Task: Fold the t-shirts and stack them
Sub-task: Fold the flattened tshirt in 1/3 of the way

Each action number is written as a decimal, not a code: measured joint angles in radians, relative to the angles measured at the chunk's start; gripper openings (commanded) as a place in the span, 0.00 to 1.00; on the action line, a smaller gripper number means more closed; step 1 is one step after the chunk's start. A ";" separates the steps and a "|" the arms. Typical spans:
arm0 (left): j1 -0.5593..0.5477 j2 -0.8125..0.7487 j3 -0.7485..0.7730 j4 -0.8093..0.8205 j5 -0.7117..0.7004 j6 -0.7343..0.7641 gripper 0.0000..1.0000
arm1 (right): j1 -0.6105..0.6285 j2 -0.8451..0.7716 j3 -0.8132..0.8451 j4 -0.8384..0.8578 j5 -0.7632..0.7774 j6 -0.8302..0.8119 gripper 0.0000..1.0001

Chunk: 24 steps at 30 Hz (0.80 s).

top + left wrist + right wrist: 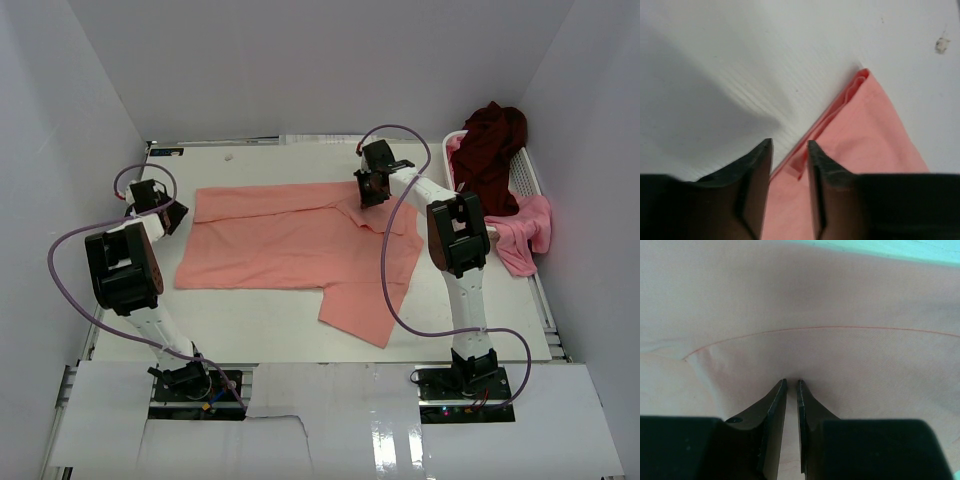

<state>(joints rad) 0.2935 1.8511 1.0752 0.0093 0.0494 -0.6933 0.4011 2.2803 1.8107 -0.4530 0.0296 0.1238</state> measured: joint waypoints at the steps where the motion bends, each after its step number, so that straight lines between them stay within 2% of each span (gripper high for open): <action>1: 0.000 0.000 0.000 -0.007 -0.017 0.006 0.59 | -0.001 0.000 0.000 0.000 -0.001 0.000 0.20; 7: 0.001 -0.002 0.008 -0.040 -0.053 0.009 0.60 | -0.001 0.000 0.000 0.000 -0.002 0.000 0.20; 13: -0.029 -0.040 0.009 0.000 0.081 0.039 0.58 | -0.001 -0.003 0.000 -0.004 -0.003 0.000 0.20; 21: -0.328 -0.038 0.114 0.028 0.246 0.112 0.56 | -0.003 -0.049 -0.031 -0.040 0.002 -0.003 0.23; 24: -0.395 -0.005 0.170 0.057 0.334 0.093 0.56 | -0.003 -0.122 -0.091 -0.042 0.002 -0.003 0.24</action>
<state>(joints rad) -0.1013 1.8465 1.2453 0.0666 0.3832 -0.6006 0.3985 2.1586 1.7195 -0.4946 0.0311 0.1207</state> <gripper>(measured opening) 0.566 0.231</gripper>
